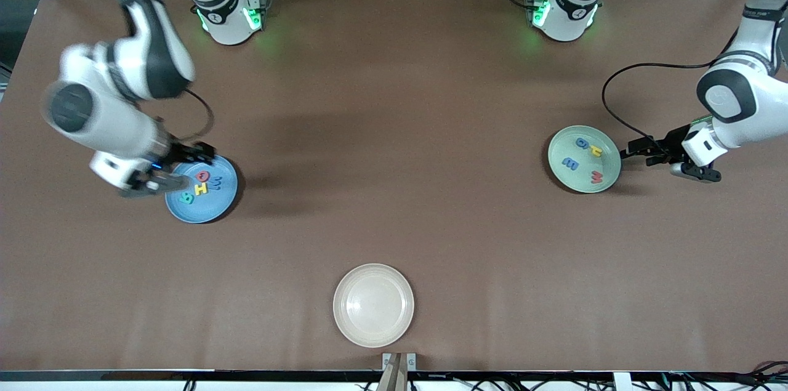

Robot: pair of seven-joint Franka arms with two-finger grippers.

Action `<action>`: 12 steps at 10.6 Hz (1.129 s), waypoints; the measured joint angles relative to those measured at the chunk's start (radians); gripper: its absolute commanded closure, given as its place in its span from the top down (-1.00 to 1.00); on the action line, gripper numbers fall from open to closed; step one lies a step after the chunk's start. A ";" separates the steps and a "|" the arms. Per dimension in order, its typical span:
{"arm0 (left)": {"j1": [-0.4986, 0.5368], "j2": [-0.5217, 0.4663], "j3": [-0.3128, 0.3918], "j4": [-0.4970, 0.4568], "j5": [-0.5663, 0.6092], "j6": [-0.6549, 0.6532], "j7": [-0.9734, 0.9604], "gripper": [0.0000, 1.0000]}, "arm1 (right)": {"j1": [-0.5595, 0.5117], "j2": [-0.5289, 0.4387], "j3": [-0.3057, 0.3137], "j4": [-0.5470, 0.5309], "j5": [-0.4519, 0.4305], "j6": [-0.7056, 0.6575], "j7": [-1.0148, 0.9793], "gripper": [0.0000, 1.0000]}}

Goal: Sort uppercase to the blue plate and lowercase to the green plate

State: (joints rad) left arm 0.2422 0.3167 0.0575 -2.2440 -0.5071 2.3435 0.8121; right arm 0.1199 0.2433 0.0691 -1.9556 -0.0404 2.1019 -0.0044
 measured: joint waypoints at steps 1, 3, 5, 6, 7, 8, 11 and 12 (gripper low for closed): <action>0.000 0.009 -0.001 -0.007 -0.010 0.016 0.024 0.81 | 0.002 -0.007 -0.009 0.043 0.000 -0.029 0.006 1.00; 0.000 0.020 -0.002 -0.012 -0.021 0.029 0.050 0.44 | -0.051 -0.142 -0.055 0.126 0.001 -0.132 -0.013 1.00; -0.001 0.026 -0.005 -0.017 -0.031 0.038 0.053 0.31 | -0.088 -0.268 -0.067 0.141 0.002 -0.175 -0.020 1.00; -0.001 0.033 -0.014 -0.020 -0.044 0.050 0.053 0.28 | -0.100 -0.300 -0.074 0.143 0.002 -0.190 -0.020 1.00; -0.002 0.042 -0.030 -0.023 -0.065 0.063 0.056 0.21 | -0.105 -0.313 -0.085 0.157 0.002 -0.220 -0.020 1.00; -0.003 0.049 -0.044 -0.027 -0.074 0.077 0.057 0.08 | -0.106 -0.314 -0.101 0.186 0.002 -0.255 -0.020 1.00; -0.003 0.056 -0.050 -0.039 -0.076 0.104 0.071 -0.37 | -0.106 -0.315 -0.128 0.266 0.002 -0.339 -0.021 1.00; -0.003 0.056 -0.050 -0.040 -0.076 0.106 0.075 -0.52 | -0.106 -0.315 -0.128 0.278 0.002 -0.348 -0.021 1.00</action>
State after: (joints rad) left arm 0.2389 0.3730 0.0073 -2.2838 -0.5834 2.4492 0.8870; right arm 0.0138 -0.0716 -0.0592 -1.6779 -0.0384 1.7536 -0.0250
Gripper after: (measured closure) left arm 0.599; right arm 0.000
